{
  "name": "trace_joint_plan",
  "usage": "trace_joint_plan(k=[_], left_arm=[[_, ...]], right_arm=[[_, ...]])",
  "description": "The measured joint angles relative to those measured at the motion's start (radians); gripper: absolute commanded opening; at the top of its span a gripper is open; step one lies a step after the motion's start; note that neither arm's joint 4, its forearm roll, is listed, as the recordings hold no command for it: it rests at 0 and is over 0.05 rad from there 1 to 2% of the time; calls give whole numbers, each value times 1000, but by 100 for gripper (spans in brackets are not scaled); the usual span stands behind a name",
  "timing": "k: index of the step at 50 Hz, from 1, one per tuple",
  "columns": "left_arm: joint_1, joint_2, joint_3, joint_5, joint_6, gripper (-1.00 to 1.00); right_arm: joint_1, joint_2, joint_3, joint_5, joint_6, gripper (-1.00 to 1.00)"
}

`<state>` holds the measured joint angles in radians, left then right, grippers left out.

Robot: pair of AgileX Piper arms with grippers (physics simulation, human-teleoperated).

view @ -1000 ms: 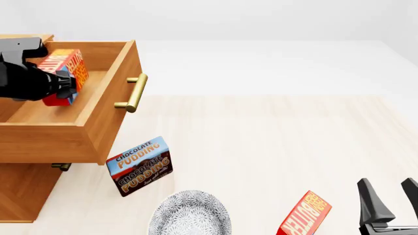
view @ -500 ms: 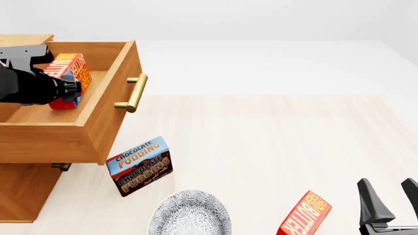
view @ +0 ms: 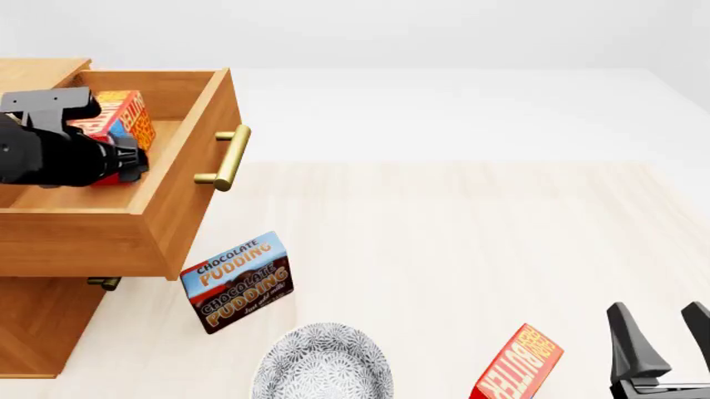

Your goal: Put the butter at the front in the top drawer of the cabinet and close it.

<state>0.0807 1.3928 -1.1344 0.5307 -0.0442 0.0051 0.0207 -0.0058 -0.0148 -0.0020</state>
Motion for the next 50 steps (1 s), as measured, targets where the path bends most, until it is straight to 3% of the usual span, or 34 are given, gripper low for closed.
trace_joint_plan(k=[50], left_arm=[[-1,-133,-15,105,56,100]], right_arm=[[0,-6,-1,6,0,100]])
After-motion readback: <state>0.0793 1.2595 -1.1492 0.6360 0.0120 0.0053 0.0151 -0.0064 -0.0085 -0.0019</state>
